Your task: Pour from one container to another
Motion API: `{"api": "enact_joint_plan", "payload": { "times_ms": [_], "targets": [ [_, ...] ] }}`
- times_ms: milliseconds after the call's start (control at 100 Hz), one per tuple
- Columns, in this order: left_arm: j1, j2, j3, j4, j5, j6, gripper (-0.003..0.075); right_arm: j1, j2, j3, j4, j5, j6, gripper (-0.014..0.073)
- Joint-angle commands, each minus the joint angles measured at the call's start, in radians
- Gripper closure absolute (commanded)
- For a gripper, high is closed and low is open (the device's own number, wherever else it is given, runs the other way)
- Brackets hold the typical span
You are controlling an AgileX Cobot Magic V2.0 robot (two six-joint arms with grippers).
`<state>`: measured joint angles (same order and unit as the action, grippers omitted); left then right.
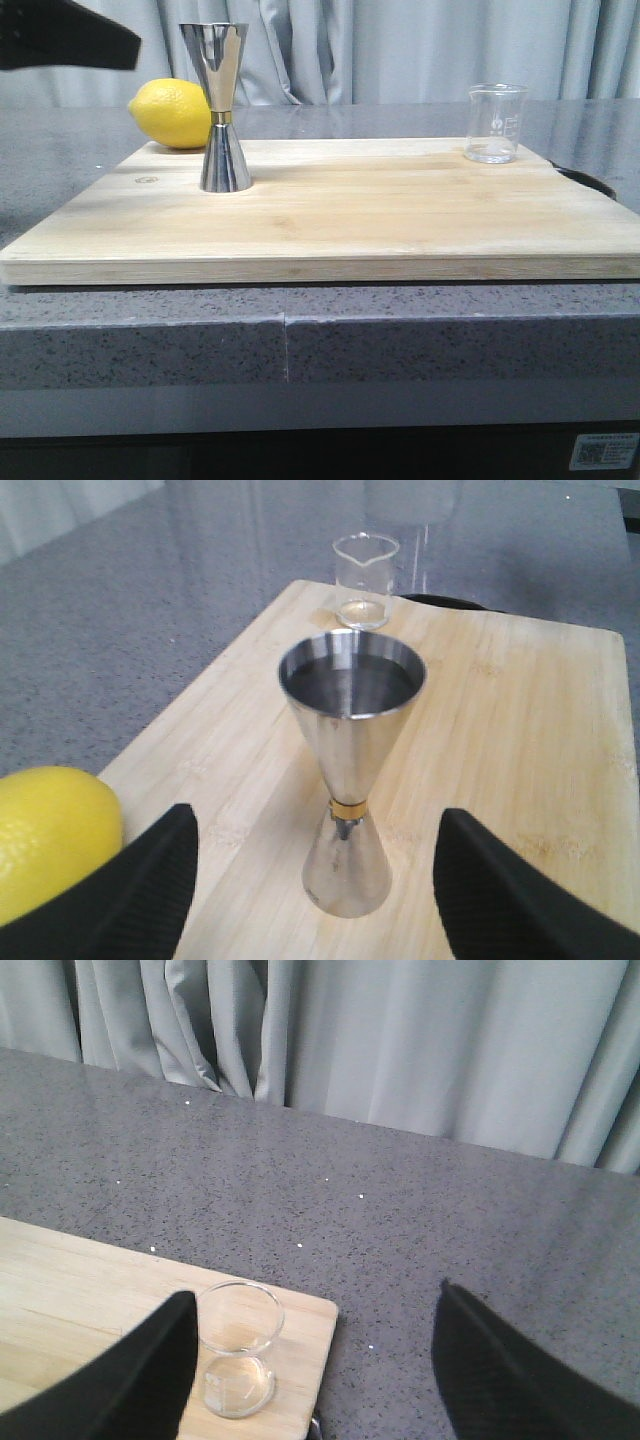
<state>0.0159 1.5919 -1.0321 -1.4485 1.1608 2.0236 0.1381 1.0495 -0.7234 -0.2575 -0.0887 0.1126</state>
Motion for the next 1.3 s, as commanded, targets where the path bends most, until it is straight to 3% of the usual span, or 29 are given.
{"api": "enact_joint_plan", "payload": {
  "times_ms": [0, 140, 360, 690, 870, 1290],
  "targets": [
    [0.023, -0.083, -0.026, -0.087, 0.055, -0.071, 0.0253, -0.003, -0.023, -0.025, 0.002, -0.082, 0.001, 0.0145],
    [0.073, -0.152, -0.026, -0.156, 0.055, -0.163, 0.0253, -0.003, -0.023, -0.025, 0.002, -0.09, 0.001, 0.0145],
    [0.171, -0.275, -0.026, -0.251, -0.008, -0.163, 0.0253, -0.008, -0.025, -0.025, 0.002, -0.132, 0.001, 0.0145],
    [0.209, -0.49, -0.024, -0.273, -0.437, -0.176, 0.026, -0.008, -0.066, -0.146, 0.002, -0.025, -0.084, 0.0145],
    [0.209, -0.598, -0.022, -0.28, -0.603, -0.228, 0.026, -0.015, -0.106, -0.205, -0.039, 0.065, -0.096, 0.0146],
    [0.209, -0.824, 0.132, -0.308, -0.83, -0.239, 0.027, -0.278, -0.305, -0.244, -0.057, 0.302, -0.092, 0.0146]
  ]
}}
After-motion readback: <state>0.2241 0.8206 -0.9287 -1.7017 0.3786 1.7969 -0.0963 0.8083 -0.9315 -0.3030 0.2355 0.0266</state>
